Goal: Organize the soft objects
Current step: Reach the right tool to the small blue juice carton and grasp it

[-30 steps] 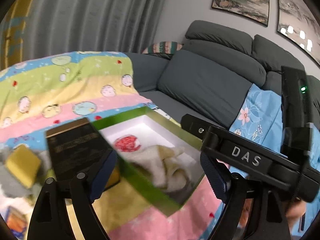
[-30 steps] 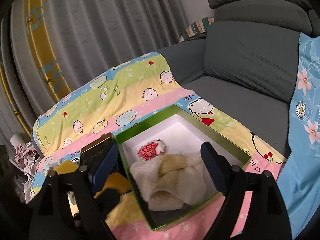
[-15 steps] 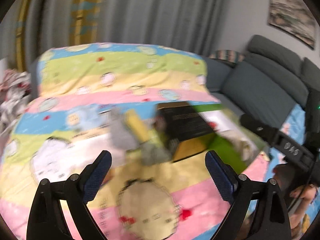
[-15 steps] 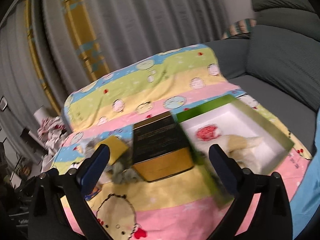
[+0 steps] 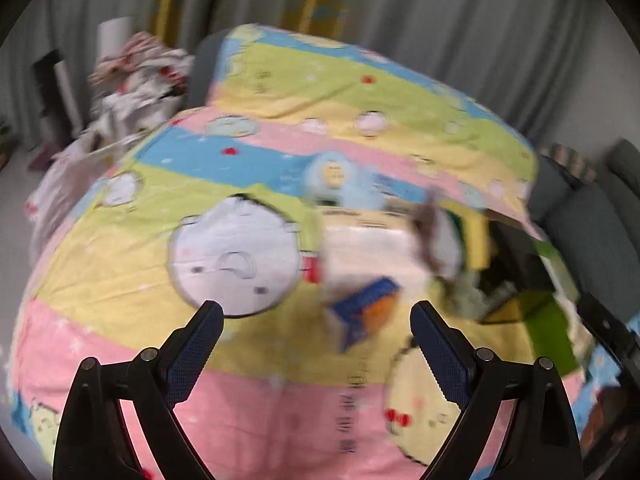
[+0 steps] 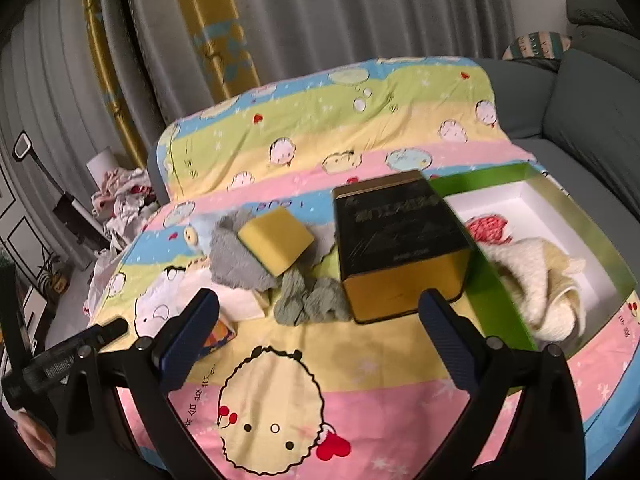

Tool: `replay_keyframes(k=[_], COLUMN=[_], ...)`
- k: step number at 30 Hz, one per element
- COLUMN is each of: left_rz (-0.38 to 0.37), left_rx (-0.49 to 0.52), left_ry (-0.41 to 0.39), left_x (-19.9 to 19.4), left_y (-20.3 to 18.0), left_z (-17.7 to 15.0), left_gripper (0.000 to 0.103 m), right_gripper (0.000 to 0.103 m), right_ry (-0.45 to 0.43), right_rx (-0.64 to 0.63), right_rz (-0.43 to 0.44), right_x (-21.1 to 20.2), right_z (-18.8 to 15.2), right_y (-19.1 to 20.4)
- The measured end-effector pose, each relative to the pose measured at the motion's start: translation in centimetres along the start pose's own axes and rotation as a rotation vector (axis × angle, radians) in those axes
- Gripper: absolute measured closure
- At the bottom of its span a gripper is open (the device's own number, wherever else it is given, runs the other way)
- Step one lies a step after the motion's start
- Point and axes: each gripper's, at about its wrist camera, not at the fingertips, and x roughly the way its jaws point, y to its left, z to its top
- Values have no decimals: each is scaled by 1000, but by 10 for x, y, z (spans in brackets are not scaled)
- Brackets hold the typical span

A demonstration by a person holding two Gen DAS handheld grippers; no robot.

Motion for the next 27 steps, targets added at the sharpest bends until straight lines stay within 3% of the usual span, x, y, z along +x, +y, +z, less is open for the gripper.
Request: replay_keyframes(k=[3,9,11,13,16,20,22,24,27], left_rz=[25,13,2,-11,-16,-19,-37,-55,-119], left_rx=[-1,-43,-25,-20,-22,-48,-63,-62,-78], left_ry=[1,63,94,108,124,176,199,206,225], left_x=[1,19,27,33,44,62,71,76,82], left_y=[10,19,12,6,0,-3,-5,-9,-15], left_z=[3,-1,-5,-9,-13,-17,-19,-21,-23], left_gripper=[8,8,8,8,10,29,33,45,67], right_gripper=[3,6,11,26,35,41,46,54,59], right_ry=[45,141,186,232,305,383,416,450,475], right_rx=[-6,-42,-9,16,28,22,18,22,63], right_rz=[45,220,244,278,307,306,304,293,362], right_x=[12,49,69,87,113,143,156,169,173], right_z=[-5,-14,-13,-12,-10,-13,-17,-22,-28], right_y=[14,56,67,74,85,95,98,97,92])
